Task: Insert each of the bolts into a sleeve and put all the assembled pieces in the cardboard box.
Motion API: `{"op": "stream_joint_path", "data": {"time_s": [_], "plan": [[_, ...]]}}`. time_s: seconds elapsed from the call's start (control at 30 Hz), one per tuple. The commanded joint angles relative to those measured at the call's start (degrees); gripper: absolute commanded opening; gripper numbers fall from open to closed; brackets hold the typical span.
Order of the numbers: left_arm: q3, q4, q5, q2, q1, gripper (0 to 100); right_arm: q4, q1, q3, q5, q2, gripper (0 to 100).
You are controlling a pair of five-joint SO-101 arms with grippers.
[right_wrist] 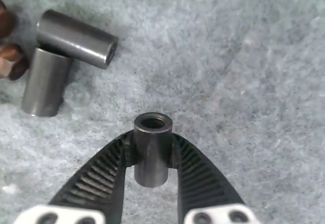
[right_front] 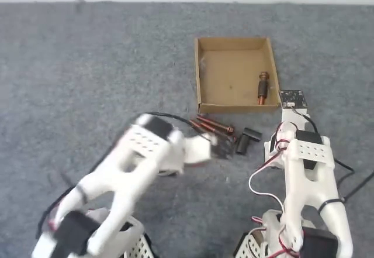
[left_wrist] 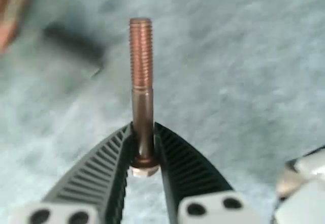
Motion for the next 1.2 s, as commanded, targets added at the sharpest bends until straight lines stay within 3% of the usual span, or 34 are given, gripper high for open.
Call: {"op": "stream_joint_path", "data": {"time_s": [0.0, 0.1, 0.23, 0.5, 0.73, 0.93, 1.03, 1.17], "plan": [[-0.31, 0.53, -8.70, -8.35, -9.32, 1, -0.66, 0.31, 0.09, 0.88, -2.59, 0.9], [-0.31, -2.55, -13.45, -6.95, -12.57, 1, -0.66, 0.31, 0.09, 0.88, -2.59, 0.9], [-2.42, -8.62, -13.63, -1.41, -17.32, 1, -0.66, 0.31, 0.09, 0.88, -2.59, 0.9], [-13.76, -8.70, -13.45, 15.12, -23.56, 2, -0.66, 0.31, 0.09, 0.88, -2.59, 0.9], [-21.41, -5.45, -8.26, 22.59, -26.99, 16, -3.12, 0.31, 1.58, 0.97, -2.59, 0.9], [-27.30, -2.11, 0.53, 22.51, -27.08, 16, -3.38, 0.31, 1.67, 0.97, -2.59, 0.9], [-29.41, 1.14, 9.76, 22.51, -26.81, 14, -3.38, 0.31, 1.67, 0.97, -2.59, 0.9], [-30.11, 2.02, 25.49, 22.59, -26.73, 3, -3.38, 0.31, 1.67, 0.97, -2.59, 0.9]]}}
